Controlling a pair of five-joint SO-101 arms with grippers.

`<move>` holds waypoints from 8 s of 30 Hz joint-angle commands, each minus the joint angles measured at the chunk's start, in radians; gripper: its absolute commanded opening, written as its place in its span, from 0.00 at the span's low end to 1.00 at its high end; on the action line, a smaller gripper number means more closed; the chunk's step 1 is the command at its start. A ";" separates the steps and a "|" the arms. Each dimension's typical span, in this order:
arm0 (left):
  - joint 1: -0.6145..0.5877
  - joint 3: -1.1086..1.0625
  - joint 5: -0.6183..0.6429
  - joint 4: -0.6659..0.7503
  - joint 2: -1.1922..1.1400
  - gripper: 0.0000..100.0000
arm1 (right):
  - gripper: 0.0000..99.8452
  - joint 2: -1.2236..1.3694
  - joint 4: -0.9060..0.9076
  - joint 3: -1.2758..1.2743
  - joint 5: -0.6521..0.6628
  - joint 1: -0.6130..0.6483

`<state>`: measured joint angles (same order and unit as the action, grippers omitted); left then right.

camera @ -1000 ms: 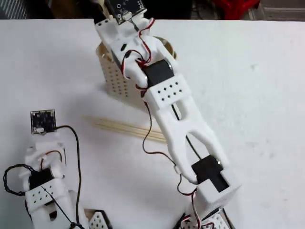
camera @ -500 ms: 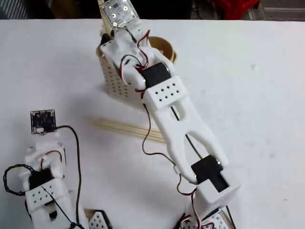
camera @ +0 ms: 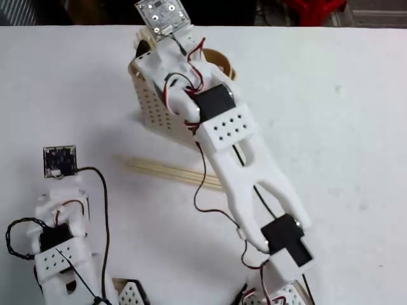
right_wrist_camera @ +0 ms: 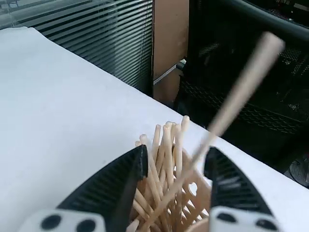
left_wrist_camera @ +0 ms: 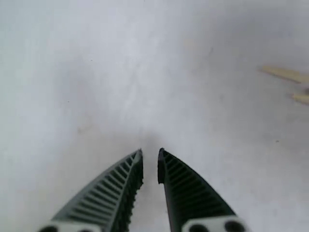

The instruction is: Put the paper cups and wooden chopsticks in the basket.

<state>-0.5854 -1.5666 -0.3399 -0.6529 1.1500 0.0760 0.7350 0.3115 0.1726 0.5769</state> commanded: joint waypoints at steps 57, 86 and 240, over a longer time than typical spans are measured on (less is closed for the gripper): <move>0.010 -0.011 -0.009 0.038 0.013 0.08 | 0.11 -0.163 0.067 -0.901 0.491 0.177; 0.010 -0.012 -0.009 0.038 0.013 0.08 | 0.02 0.090 0.093 -0.850 0.497 0.160; 0.010 -0.012 -0.009 0.038 0.013 0.08 | 0.02 0.065 -0.197 0.150 0.009 0.027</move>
<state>-0.5854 -1.5850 -0.3399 -0.6314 1.1500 0.1573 0.4695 0.4143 0.2693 0.6214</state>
